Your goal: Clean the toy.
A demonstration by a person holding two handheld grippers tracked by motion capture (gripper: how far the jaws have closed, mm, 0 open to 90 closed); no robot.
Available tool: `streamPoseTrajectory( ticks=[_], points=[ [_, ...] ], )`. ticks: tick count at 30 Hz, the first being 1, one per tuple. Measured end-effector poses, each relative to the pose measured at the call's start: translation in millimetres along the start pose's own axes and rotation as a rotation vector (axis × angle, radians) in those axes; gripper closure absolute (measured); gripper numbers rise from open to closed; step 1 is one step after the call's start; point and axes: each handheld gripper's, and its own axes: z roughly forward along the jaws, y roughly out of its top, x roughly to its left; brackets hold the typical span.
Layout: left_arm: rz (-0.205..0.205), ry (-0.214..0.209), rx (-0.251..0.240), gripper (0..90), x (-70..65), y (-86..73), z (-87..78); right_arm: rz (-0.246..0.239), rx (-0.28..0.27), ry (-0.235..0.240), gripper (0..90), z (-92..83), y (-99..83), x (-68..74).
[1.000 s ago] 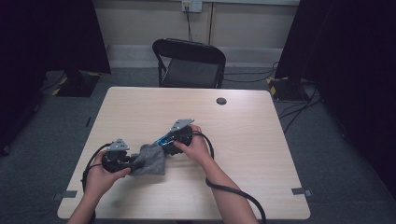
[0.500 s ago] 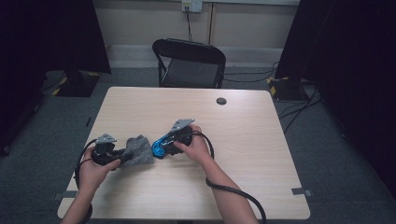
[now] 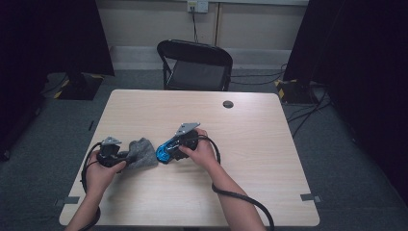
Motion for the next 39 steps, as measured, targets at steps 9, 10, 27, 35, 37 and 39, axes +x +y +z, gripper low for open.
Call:
streamPoseTrajectory(
  ticks=[9, 10, 27, 35, 37, 39],
  points=[
    [0.077, -0.057, 0.046, 69.6, -8.5, 2.8, 9.2, -0.001, 0.003, -0.001, 9.9, -0.1, 0.2, -0.1],
    [0.083, -0.064, 0.056, 69.6, -8.6, 3.3, 8.8, -0.002, 0.003, -0.002, 9.9, -0.2, 0.1, -0.4],
    [0.109, -0.161, 0.088, 69.7, -25.1, -0.5, 7.7, 0.003, -0.013, -0.004, 9.8, -0.5, -2.1, -0.6],
    [0.126, -0.182, 0.094, 69.7, -35.7, -2.0, 8.5, 0.003, -0.015, -0.004, 9.8, -0.5, -2.3, -0.6],
    [0.132, -0.191, 0.094, 69.7, -37.8, -2.3, 9.0, 0.002, -0.017, -0.004, 9.8, -0.5, -2.5, -0.7],
    [0.145, -0.201, 0.095, 69.7, -40.0, -2.3, 9.6, 0.003, -0.018, -0.005, 9.8, -0.6, -2.7, -0.6]
  ],
)
